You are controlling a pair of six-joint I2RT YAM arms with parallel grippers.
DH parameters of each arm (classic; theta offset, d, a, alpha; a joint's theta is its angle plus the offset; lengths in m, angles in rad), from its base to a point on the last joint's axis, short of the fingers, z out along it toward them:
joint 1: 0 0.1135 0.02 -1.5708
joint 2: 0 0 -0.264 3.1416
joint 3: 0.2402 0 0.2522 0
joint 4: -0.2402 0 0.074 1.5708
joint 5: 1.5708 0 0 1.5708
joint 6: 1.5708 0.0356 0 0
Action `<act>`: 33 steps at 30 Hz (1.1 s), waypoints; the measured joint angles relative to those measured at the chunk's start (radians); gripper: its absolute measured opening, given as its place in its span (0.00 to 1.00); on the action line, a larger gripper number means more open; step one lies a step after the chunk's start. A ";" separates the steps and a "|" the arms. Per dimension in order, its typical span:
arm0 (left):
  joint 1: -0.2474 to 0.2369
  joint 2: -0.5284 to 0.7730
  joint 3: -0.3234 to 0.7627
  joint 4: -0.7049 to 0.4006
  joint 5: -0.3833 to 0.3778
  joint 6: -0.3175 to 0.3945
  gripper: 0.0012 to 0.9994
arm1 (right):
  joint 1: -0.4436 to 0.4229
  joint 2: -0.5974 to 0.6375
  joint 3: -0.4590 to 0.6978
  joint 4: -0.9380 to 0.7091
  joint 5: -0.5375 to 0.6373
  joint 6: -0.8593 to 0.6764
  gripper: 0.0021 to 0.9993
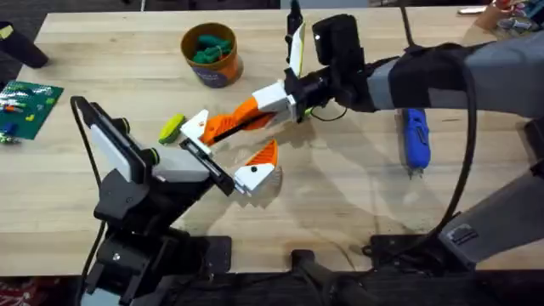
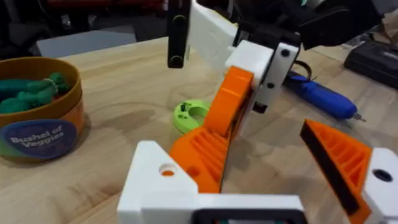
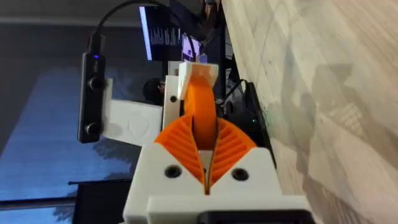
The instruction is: Pick up the gripper from the table and insert it into the empty holder that is missing its gripper. Then pick up a screw, insert it into the mounting hole, and use the screwdriver to tighten it. Finally, clean up the table by picking up the vegetable and placing it into the bucket.
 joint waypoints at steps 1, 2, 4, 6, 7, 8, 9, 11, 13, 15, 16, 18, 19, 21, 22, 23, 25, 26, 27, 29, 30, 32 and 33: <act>-0.001 0.000 0.000 0.000 0.004 -0.003 0.99 | 0.003 0.002 0.000 0.010 0.001 0.011 0.02; -0.001 0.000 0.000 0.000 0.010 -0.003 0.99 | 0.006 0.002 0.000 0.020 0.004 0.022 0.02; -0.001 0.000 0.000 0.000 0.021 -0.004 0.99 | 0.008 0.002 0.000 0.026 0.012 0.046 0.02; -0.001 0.000 0.000 0.000 0.030 -0.006 0.99 | 0.009 0.002 0.000 0.030 0.017 0.065 0.02; -0.001 0.000 0.000 0.000 0.035 -0.007 0.99 | 0.009 0.002 0.000 0.038 0.019 0.068 0.02; -0.001 0.000 0.000 0.000 0.041 -0.007 0.99 | 0.009 0.002 0.000 0.047 0.022 0.069 0.02; -0.001 0.000 0.000 0.000 0.046 -0.006 0.99 | 0.009 0.002 0.000 0.056 0.025 0.069 0.02; -0.001 0.000 0.000 -0.001 0.068 -0.007 0.99 | 0.009 0.002 0.000 0.064 0.044 0.061 0.02; -0.001 0.000 0.000 -0.001 0.076 -0.007 0.99 | 0.009 0.002 0.000 0.065 0.045 0.047 0.02; -0.001 0.000 0.000 -0.002 0.090 -0.007 0.99 | 0.009 0.002 0.000 0.064 0.047 0.030 0.02; -0.001 0.000 0.000 -0.002 0.098 -0.006 0.99 | 0.009 0.002 0.000 0.064 0.047 0.024 0.02; -0.001 0.000 0.000 -0.003 0.107 -0.006 0.99 | 0.009 0.002 0.000 0.063 0.047 0.014 0.02; -0.001 0.000 0.000 -0.003 0.110 -0.006 0.99 | 0.010 0.002 0.000 0.063 0.048 0.008 0.02; -0.001 0.000 0.000 -0.003 0.115 -0.007 0.99 | 0.016 0.002 0.000 0.064 0.054 0.001 0.02; 0.001 0.000 0.000 -0.003 0.115 -0.007 0.99 | 0.018 0.002 0.000 0.066 0.057 -0.003 0.02; 0.002 0.000 0.000 -0.004 0.115 -0.007 0.99 | 0.020 0.004 0.000 0.068 0.060 -0.006 0.02; 0.006 0.000 0.000 -0.004 0.114 -0.012 0.99 | 0.022 0.009 0.000 0.072 0.064 -0.012 0.02; 0.007 0.000 0.000 -0.005 0.114 -0.015 0.99 | 0.023 0.012 0.000 0.074 0.064 -0.014 0.02; 0.007 0.000 0.000 -0.005 0.114 -0.018 0.99 | 0.023 0.013 0.000 0.075 0.065 -0.015 0.02; 0.007 0.000 0.000 -0.004 0.115 -0.022 0.99 | 0.024 0.013 0.000 0.076 0.066 -0.017 0.02; 0.007 0.000 0.000 -0.004 0.115 -0.023 0.99 | 0.024 0.013 0.000 0.075 0.066 -0.017 0.02; 0.007 0.000 0.000 -0.004 0.114 -0.024 0.99 | 0.025 0.013 0.000 0.076 0.067 -0.017 0.02; 0.007 0.000 0.000 -0.004 0.114 -0.025 0.99 | 0.026 0.013 0.000 0.076 0.067 -0.017 0.02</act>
